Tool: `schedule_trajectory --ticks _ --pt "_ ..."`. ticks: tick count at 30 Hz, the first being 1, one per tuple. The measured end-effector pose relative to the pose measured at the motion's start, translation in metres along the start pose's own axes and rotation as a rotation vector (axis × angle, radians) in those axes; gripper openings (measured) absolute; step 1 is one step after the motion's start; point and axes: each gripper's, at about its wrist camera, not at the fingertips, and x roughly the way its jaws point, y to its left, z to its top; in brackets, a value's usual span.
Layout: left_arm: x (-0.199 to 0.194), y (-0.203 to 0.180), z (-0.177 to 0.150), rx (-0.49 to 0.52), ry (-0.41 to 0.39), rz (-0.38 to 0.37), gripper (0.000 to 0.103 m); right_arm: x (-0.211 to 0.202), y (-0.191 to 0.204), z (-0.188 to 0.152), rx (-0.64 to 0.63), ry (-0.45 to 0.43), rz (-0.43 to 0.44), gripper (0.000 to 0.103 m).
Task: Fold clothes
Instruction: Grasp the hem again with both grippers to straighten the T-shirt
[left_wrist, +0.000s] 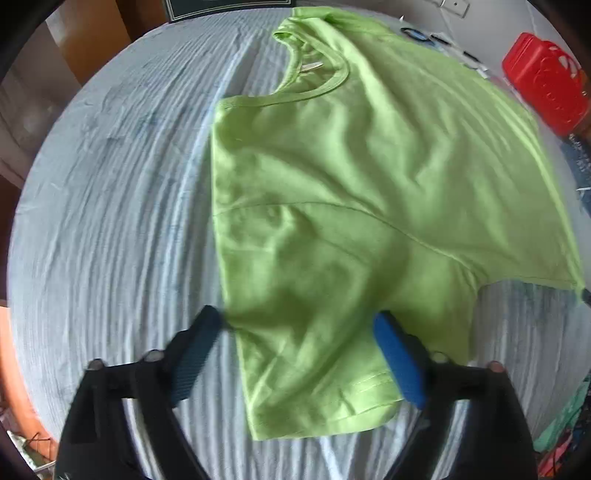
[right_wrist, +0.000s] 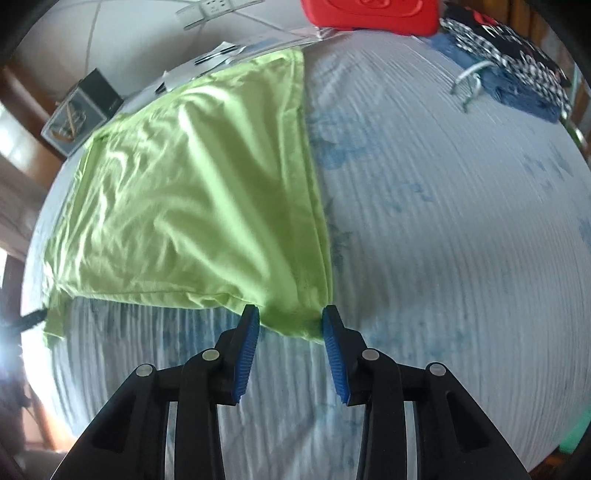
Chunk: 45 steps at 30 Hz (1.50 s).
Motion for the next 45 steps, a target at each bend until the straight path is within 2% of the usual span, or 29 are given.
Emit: schedule_trajectory --ticks 2,3,5,10,11,13,14,15,16,17,18,19,22,25,28,32,34,36,37,45 --pt "0.003 -0.005 -0.002 0.03 -0.003 0.02 0.103 0.005 0.002 -0.003 -0.015 -0.011 -0.006 0.053" --pt "0.003 -0.004 -0.003 0.023 -0.004 0.018 0.103 0.006 0.004 -0.005 -0.021 -0.011 -0.006 0.059" --pt "0.003 -0.002 -0.004 0.009 -0.005 0.013 0.103 0.007 0.008 -0.008 -0.042 -0.027 -0.016 0.065" --pt "0.003 -0.001 -0.003 0.002 0.018 0.015 0.102 0.011 0.016 -0.013 -0.067 -0.044 -0.053 0.066" --pt "0.002 -0.001 -0.003 0.001 0.021 0.015 0.096 0.011 0.018 -0.012 -0.074 -0.039 -0.064 0.066" --pt "-0.003 -0.001 -0.004 0.003 0.023 0.011 0.077 0.012 0.022 -0.012 -0.096 -0.027 -0.088 0.066" --pt "-0.007 -0.002 -0.004 0.005 0.024 0.008 0.058 0.013 0.023 -0.012 -0.105 -0.024 -0.101 0.064" --pt "-0.009 -0.002 -0.004 0.007 0.031 0.004 0.039 0.013 0.024 -0.011 -0.112 -0.022 -0.114 0.058" --pt "-0.011 -0.002 -0.003 0.011 0.041 -0.001 0.03 0.013 0.025 -0.011 -0.125 -0.023 -0.134 0.052" --pt "-0.011 -0.003 -0.002 0.015 0.052 0.001 0.017 0.013 0.027 -0.01 -0.139 -0.024 -0.154 0.037" --pt "-0.013 -0.004 -0.001 0.022 0.061 0.005 0.01 0.013 0.027 -0.007 -0.141 -0.008 -0.152 0.019" --pt "-0.018 -0.005 0.002 0.035 0.057 0.006 0.009 0.014 0.027 -0.004 -0.14 0.01 -0.144 0.008" --pt "-0.045 -0.003 0.015 0.047 0.021 -0.039 0.009 -0.003 0.023 0.01 -0.126 0.006 -0.095 0.005" --pt "-0.068 -0.001 0.046 0.04 -0.021 -0.096 0.009 -0.026 0.017 0.037 -0.102 -0.027 -0.03 0.005" --pt "-0.074 0.002 0.084 0.068 -0.034 -0.066 0.009 -0.037 0.013 0.065 -0.095 -0.039 -0.012 0.005" --pt "-0.047 -0.003 0.099 0.062 0.05 -0.033 0.011 -0.038 0.013 0.082 -0.083 -0.026 -0.006 0.005" --pt "-0.03 -0.002 0.089 0.039 0.088 -0.034 0.025 -0.029 0.012 0.076 -0.077 0.002 -0.003 0.005" --pt "-0.015 0.001 0.076 0.021 0.117 -0.036 0.052 -0.019 0.009 0.068 -0.066 0.03 0.004 0.005" --pt "-0.009 0.002 0.071 0.018 0.125 -0.036 0.057 -0.014 0.008 0.063 -0.057 0.046 0.008 0.005" --pt "0.009 -0.009 0.033 0.029 0.126 0.004 0.06 0.006 0.004 0.042 -0.037 0.092 0.028 0.005"
